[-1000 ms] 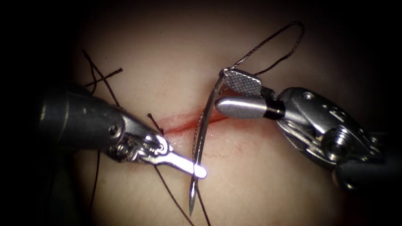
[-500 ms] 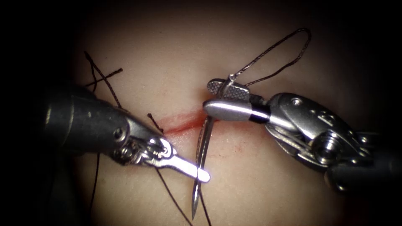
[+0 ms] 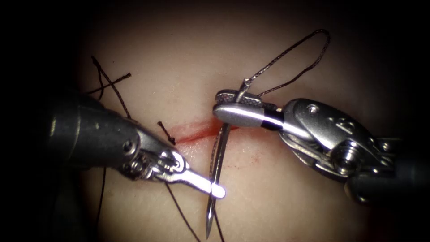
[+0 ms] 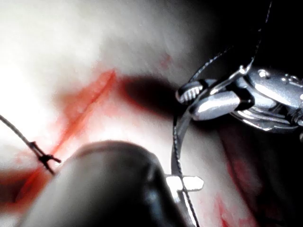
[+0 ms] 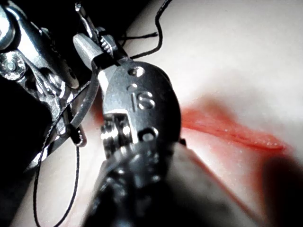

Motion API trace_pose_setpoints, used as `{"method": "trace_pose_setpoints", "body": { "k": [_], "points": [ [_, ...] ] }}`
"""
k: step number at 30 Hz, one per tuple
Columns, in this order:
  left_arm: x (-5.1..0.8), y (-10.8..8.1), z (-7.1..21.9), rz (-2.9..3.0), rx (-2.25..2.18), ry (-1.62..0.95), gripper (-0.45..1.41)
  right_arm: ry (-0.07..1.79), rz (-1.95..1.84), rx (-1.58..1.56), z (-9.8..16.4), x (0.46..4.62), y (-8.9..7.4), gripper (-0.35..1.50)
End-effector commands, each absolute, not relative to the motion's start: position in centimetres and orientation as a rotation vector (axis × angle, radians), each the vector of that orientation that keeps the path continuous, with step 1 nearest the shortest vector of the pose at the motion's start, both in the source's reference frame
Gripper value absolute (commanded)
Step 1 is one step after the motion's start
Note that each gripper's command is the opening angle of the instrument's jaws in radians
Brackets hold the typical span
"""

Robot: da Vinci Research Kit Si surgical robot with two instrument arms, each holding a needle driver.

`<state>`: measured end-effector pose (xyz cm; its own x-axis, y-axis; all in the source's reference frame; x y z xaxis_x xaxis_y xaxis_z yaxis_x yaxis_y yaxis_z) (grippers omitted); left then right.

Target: Wound Closure

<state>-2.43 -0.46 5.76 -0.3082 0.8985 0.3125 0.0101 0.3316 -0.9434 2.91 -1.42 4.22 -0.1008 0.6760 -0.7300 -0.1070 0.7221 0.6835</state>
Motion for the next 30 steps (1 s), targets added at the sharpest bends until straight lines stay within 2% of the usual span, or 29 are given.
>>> {"method": "trace_pose_setpoints", "body": {
  "k": [1,3,13,17,19,22,25,27,30],
  "points": [
    [-2.47,-0.45,5.82,1.153,-0.884,-1.584,1.16,1.544,0.701,0.488,4.21,2.91,-1.37,-0.35],
    [-2.43,-0.42,5.85,1.169,-0.93,-1.543,1.3,1.531,0.698,0.502,4.18,2.82,-1.34,-0.35],
    [-2.22,-0.28,5.94,1.174,-0.968,-1.509,1.28,1.373,0.492,0.455,4.08,2.19,-1.16,-0.35],
    [-2.19,-0.28,5.93,1.18,-0.963,-1.509,1.25,1.281,0.744,0.75,4.0,1.98,-1.3,-0.35],
    [-2.19,-0.28,5.93,1.19,-0.961,-1.502,1.25,1.291,0.864,0.867,3.99,2.0,-1.34,-0.35],
    [-2.19,-0.28,5.93,1.199,-0.962,-1.497,1.25,1.471,0.974,0.883,4.01,2.19,-1.31,-0.35],
    [-2.18,-0.25,5.91,1.214,-0.962,-1.489,1.25,1.611,1.122,0.772,4.06,2.44,-1.25,-0.35],
    [-2.19,-0.21,5.88,1.233,-0.974,-1.478,1.18,1.629,1.221,0.673,4.13,2.62,-1.18,-0.35],
    [-2.2,-0.18,5.92,1.271,-0.975,-1.452,1.23,1.668,1.206,0.502,4.24,2.7,-1.08,-0.35]
  ]
}}
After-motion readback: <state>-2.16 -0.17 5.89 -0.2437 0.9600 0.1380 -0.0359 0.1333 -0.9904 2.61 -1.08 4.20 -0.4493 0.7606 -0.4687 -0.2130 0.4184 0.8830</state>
